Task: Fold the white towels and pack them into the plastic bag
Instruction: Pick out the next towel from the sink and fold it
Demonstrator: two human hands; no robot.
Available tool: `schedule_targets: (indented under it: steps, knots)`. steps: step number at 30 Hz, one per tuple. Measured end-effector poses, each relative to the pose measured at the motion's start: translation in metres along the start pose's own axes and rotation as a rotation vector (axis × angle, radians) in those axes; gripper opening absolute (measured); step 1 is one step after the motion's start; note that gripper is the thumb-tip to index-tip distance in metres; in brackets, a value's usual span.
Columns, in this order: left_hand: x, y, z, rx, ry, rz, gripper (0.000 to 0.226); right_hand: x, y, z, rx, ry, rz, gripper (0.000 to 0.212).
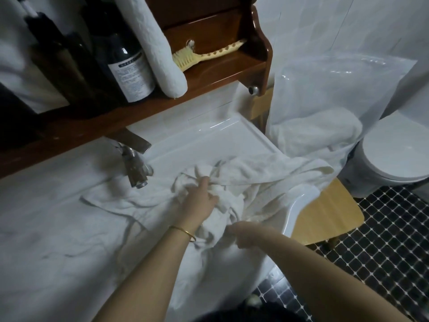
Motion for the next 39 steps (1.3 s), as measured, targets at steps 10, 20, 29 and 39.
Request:
schedule_targets:
  steps: [10,20,29,39]
  knots:
    - [0.016,-0.007,0.019,-0.004,0.483,0.107,0.084,-0.032,-0.013,-0.015,-0.027,-0.147,0.265,0.036]
    - [-0.031,-0.021,0.017,0.175,-0.008,0.272,0.040,-0.084,-0.096,0.010,0.019,0.008,0.566,0.028]
    - [-0.074,-0.058,0.038,0.069,-0.832,0.427,0.032,-0.159,-0.215,0.001,-0.187,0.780,0.956,0.017]
    - [-0.033,-0.075,-0.001,-0.189,-0.733,0.104,0.024,-0.070,-0.115,0.038,0.454,-0.120,0.496,0.024]
Point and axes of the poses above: each hand's wrist, its own y-axis towards the middle knuckle, its own x-axis out of the palm, z = x × y, the point moved 7 cm from there along y, towards the middle knuckle, and after that the axes turned 3 degrees about -x, right-handed, at the moved point
